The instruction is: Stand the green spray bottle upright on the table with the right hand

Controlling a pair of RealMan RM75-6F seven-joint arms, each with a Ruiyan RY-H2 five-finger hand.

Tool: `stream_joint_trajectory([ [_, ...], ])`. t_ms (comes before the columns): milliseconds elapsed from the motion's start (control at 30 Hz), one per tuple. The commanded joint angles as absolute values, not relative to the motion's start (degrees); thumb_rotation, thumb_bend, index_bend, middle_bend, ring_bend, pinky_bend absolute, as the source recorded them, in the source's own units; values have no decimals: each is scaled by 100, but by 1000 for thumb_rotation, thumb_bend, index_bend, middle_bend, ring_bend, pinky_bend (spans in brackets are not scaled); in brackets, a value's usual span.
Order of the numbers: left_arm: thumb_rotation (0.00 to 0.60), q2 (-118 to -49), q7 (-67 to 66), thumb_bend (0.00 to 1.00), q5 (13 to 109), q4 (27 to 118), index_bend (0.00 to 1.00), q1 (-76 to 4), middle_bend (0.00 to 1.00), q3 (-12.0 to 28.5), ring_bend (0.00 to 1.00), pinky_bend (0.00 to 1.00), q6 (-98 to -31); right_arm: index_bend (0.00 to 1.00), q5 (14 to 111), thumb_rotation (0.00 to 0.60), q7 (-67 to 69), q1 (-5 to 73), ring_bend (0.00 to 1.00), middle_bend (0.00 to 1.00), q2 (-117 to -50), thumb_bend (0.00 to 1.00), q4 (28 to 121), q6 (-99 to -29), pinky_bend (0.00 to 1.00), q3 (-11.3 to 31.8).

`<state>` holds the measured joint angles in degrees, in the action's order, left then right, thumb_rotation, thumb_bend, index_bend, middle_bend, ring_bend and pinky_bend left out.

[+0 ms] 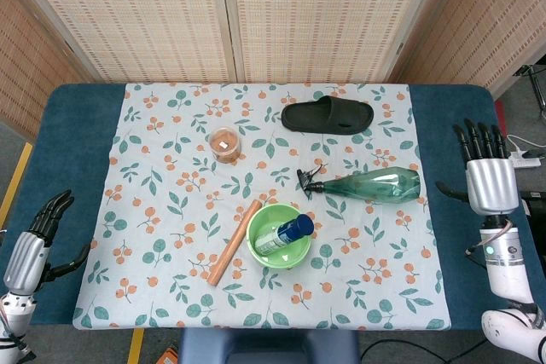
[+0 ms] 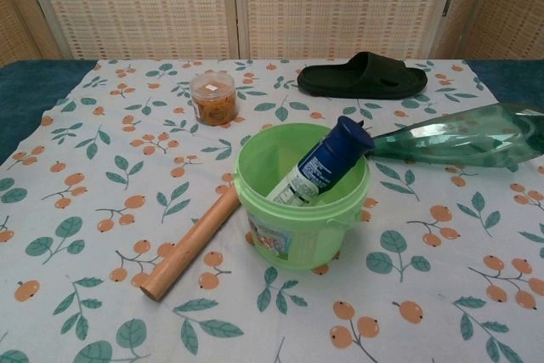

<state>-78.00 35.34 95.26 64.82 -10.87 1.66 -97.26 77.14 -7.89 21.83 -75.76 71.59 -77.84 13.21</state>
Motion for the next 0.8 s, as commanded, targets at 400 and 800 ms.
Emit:
stream_joint_trajectory([
  [400, 600, -7803, 3436, 330, 9420, 6434, 6, -1170, 0, 218, 0, 111, -9535, 108, 7540, 600, -1141, 2726, 0, 77, -7405, 0, 7938, -7178, 0, 1573],
  [800, 600, -7221, 2126, 330, 8652, 7018, 39, -1161, 0, 204, 0, 114, -8376, 232, 5378, 600, -3195, 4083, 0, 172, -6865, 0, 8879, -4759, 4, 1739],
])
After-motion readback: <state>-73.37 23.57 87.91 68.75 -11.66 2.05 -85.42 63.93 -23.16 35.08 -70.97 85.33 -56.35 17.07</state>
